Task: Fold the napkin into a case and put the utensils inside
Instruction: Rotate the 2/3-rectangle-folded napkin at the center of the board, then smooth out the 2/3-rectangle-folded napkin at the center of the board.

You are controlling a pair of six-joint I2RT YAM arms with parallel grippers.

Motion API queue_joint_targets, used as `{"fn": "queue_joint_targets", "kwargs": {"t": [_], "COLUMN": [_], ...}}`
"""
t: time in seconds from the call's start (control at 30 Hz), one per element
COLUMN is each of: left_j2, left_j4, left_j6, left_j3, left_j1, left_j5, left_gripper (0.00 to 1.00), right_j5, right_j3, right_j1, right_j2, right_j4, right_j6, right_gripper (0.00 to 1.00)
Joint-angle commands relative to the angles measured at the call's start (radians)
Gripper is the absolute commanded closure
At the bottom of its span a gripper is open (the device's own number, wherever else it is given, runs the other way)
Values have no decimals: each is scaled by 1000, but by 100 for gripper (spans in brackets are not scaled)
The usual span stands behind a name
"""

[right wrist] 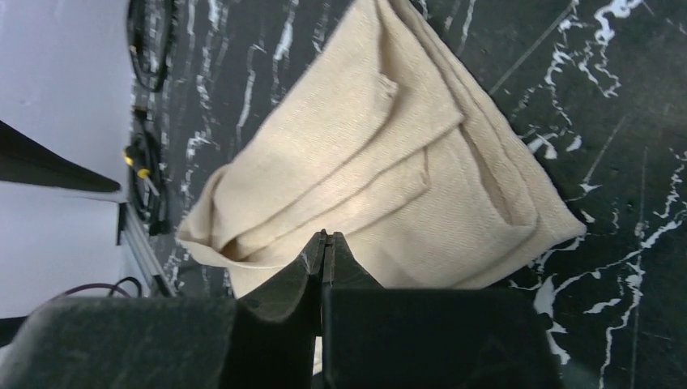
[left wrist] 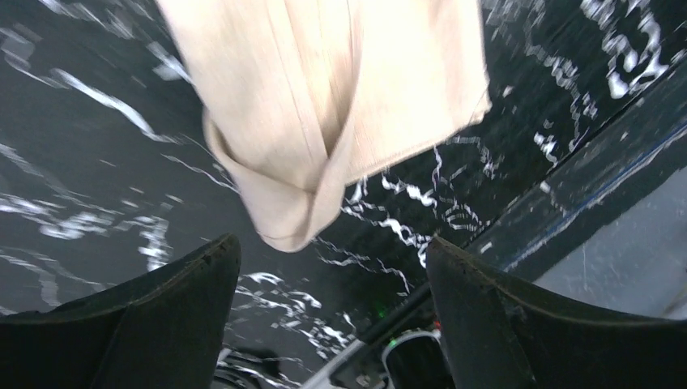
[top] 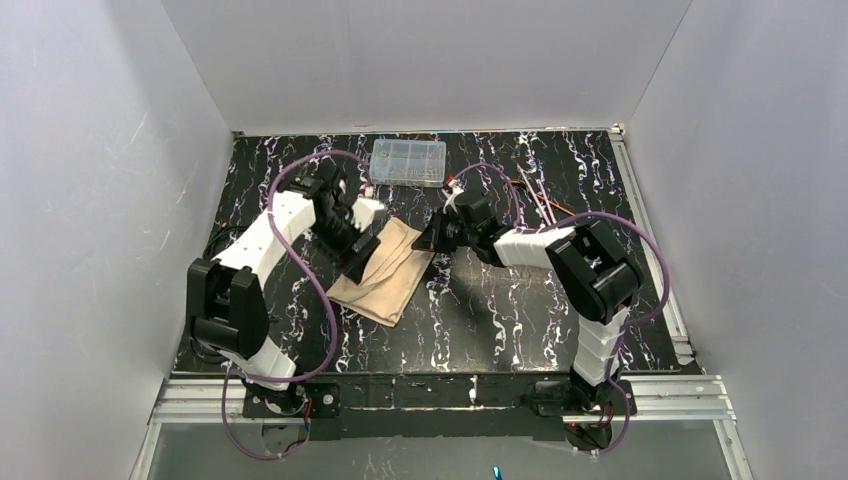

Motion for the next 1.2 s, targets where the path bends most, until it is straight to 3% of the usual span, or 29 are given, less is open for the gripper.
{"fn": "queue_joint_targets", "kwargs": {"t": [0.0, 0.33, 0.7, 1.0, 1.17], "left_j2": [-99, -149, -89, -70, -147], "left_j4": [91, 259, 333, 340, 345], "left_j6": [-86, -72, -71, -82, -70], "left_j3": [-191, -389, -432, -445, -471], "left_j1": [8, 8, 6, -12, -57], "left_j5": [-50, -117, -134, -140, -162], "left_gripper": [18, 15, 33, 36, 37], "right_j5": [-5, -25, -36, -35, -36], "right_j3": [49, 55, 37, -3, -13], "right_j1": [5, 5, -7, -13, -15], "right_j2": [39, 105, 118, 114, 129], "right_j4": [-70, -58, -51, -4, 17], "right_j6": [-91, -91, -76, -41, -24], "right_gripper": [93, 94, 94, 95, 95]}}
